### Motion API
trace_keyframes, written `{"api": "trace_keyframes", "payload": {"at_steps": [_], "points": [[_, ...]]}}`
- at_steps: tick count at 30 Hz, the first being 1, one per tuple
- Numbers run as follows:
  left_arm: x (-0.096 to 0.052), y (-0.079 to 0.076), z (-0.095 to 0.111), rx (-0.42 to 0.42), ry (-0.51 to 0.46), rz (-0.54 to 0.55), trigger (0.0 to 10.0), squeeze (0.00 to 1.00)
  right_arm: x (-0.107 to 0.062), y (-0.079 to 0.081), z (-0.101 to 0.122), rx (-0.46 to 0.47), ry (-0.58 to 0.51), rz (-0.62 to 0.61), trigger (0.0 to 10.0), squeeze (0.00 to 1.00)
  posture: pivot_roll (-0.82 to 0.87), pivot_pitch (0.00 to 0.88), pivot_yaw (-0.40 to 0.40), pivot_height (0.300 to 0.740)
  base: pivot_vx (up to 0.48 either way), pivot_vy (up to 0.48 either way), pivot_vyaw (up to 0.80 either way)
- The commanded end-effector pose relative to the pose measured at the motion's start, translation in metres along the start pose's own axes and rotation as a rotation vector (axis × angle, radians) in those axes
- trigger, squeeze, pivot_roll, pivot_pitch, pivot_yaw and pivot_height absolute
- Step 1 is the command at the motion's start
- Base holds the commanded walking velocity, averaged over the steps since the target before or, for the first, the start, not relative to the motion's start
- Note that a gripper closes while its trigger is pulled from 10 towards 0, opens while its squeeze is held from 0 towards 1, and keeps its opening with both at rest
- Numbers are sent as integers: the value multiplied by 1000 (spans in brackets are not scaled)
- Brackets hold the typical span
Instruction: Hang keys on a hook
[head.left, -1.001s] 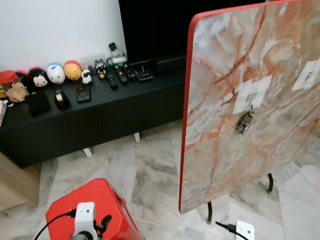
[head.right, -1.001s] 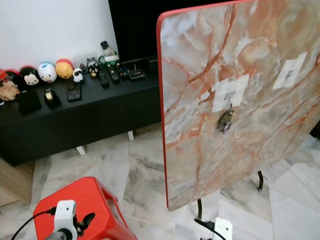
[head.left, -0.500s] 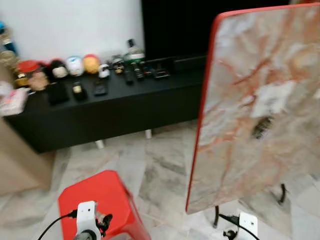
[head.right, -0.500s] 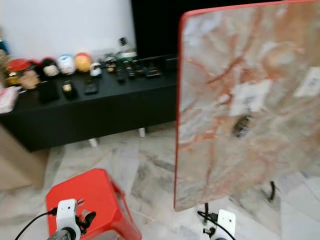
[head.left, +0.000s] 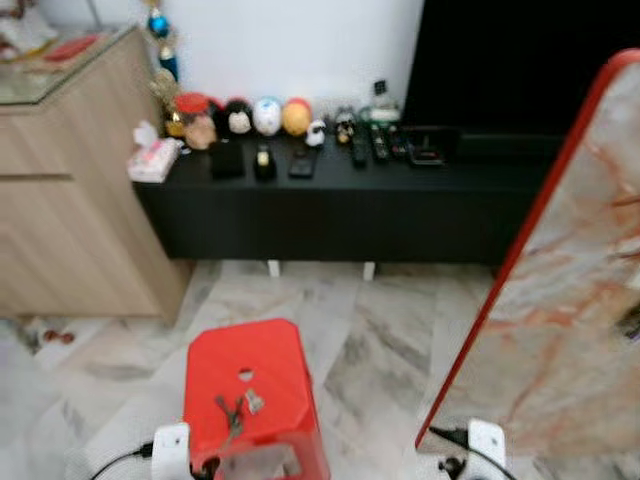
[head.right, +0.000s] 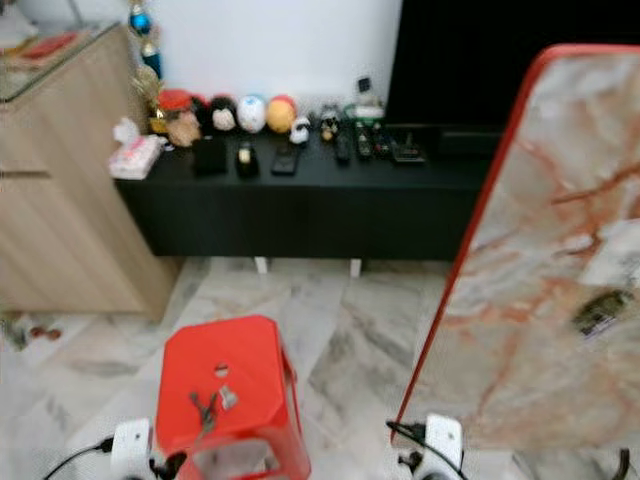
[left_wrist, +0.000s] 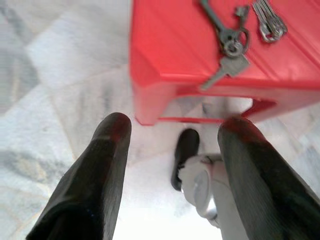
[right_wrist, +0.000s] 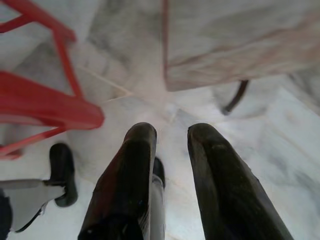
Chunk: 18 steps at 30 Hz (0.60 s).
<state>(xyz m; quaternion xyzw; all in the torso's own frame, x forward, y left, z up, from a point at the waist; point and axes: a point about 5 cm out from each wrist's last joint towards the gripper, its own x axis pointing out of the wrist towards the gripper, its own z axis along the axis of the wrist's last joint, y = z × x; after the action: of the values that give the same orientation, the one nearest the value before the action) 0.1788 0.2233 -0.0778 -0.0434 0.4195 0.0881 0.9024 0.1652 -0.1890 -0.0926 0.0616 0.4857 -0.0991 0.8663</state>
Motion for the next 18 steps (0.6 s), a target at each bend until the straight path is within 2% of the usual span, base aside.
{"api": "trace_keyframes", "payload": {"at_steps": [1, 6, 9, 18], "points": [[-1, -2, -7, 25, 30, -8, 10000, 0, 0, -3, -3, -13, 16, -3, 10000, 0, -38, 0, -10, 740, 0, 0, 800], [-1, -3, -9, 53, 41, -16, 10000, 0, -1, -2, -5, 0, 22, 6, 10000, 0, -40, 0, -4, 740, 0, 0, 758], [-2, -4, -12, 56, 53, -20, 10000, 0, -1, -2, -5, 32, 19, 5, 10000, 0, -40, 0, -4, 740, 0, 0, 0], [-1, -6, -10, 96, 57, -36, 10000, 0, 1, -1, 7, 19, -6, 28, 10000, 0, -31, 0, -32, 740, 0, 0, 0]]}}
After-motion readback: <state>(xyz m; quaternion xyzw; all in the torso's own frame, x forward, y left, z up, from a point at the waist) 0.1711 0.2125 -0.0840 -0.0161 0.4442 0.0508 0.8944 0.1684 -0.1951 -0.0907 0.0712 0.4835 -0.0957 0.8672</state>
